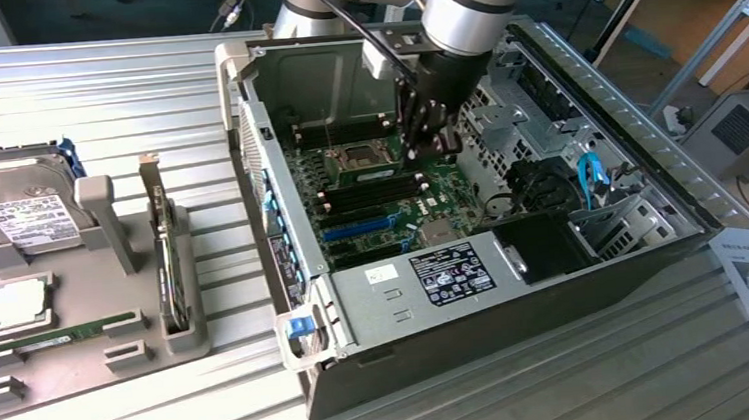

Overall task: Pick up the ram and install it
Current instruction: 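Insert the ram into the slot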

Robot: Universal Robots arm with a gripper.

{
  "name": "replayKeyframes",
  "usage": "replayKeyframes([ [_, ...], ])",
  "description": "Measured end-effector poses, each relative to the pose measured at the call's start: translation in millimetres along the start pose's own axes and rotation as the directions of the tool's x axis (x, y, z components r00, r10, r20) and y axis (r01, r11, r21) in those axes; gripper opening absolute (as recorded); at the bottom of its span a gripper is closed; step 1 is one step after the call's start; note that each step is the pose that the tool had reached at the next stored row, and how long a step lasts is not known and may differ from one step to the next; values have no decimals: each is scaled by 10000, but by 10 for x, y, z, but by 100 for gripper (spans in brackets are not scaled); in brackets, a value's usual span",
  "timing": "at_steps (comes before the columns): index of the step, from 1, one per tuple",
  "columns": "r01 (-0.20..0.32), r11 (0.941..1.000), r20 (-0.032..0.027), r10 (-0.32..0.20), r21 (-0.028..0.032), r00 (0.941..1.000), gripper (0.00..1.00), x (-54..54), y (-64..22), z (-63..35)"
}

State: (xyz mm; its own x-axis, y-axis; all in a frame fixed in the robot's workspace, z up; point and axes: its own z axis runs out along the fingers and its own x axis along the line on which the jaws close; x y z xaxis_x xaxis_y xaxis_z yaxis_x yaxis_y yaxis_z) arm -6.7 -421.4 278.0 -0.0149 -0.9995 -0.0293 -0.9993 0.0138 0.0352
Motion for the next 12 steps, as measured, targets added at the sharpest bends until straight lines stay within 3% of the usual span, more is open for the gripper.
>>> replayKeyframes([
  [12,0,10000,1,0,-2,10000,12,3,-8,225],
])
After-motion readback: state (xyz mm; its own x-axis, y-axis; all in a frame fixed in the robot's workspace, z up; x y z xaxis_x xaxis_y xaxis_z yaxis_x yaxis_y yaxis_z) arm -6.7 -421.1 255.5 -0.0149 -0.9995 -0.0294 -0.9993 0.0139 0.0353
